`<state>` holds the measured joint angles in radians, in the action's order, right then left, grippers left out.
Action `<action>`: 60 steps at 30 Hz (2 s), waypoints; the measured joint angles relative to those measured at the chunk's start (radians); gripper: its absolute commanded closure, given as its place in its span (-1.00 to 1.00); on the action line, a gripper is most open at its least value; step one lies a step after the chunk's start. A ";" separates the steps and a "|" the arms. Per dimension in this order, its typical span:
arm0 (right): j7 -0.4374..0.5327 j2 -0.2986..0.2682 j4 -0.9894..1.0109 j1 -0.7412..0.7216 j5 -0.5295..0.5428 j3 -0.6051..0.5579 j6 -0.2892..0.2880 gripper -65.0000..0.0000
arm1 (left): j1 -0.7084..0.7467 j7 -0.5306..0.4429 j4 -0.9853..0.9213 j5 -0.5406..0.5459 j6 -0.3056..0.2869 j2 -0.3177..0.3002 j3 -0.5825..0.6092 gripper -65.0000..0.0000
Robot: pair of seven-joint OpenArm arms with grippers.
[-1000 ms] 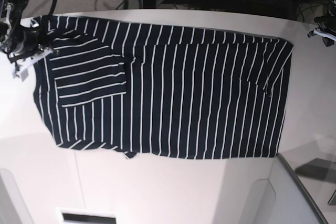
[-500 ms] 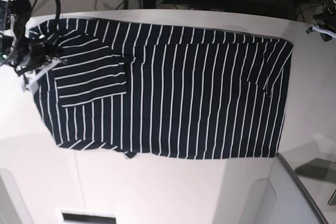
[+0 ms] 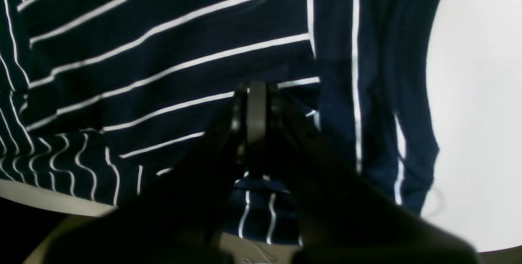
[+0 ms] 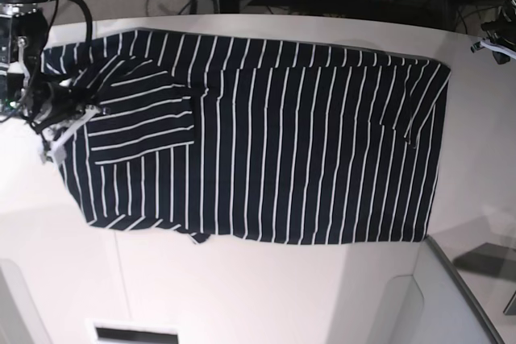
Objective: Layout the t-shirt on the table in an organized manner, then fold the t-shirt properly
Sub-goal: 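Move the right gripper down along the shirt side to grasp fabric, then pull the shirt side outward with the right gripper to smooth it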
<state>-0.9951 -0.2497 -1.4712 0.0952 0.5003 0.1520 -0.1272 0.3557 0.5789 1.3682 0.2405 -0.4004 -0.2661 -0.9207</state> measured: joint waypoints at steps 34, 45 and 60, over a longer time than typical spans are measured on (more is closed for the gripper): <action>0.132 -0.013 0.354 -0.275 0.001 -0.013 0.032 0.25 | 0.002 0.000 0.000 0.000 0.000 -0.011 -0.002 1.00; 0.181 -0.010 0.463 -0.297 0.000 -0.013 0.006 0.27 | 0.002 0.000 0.000 0.000 0.000 -0.011 -0.002 1.00; 0.180 0.017 0.463 -0.296 0.000 -0.012 0.006 0.27 | -0.002 0.000 -0.003 0.000 0.000 -0.011 -0.002 1.00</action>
<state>-0.8146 -0.2329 -1.0077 -0.2008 0.4999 0.1402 -0.1211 0.3542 0.5789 1.3655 0.2405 -0.4004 -0.2771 -0.9222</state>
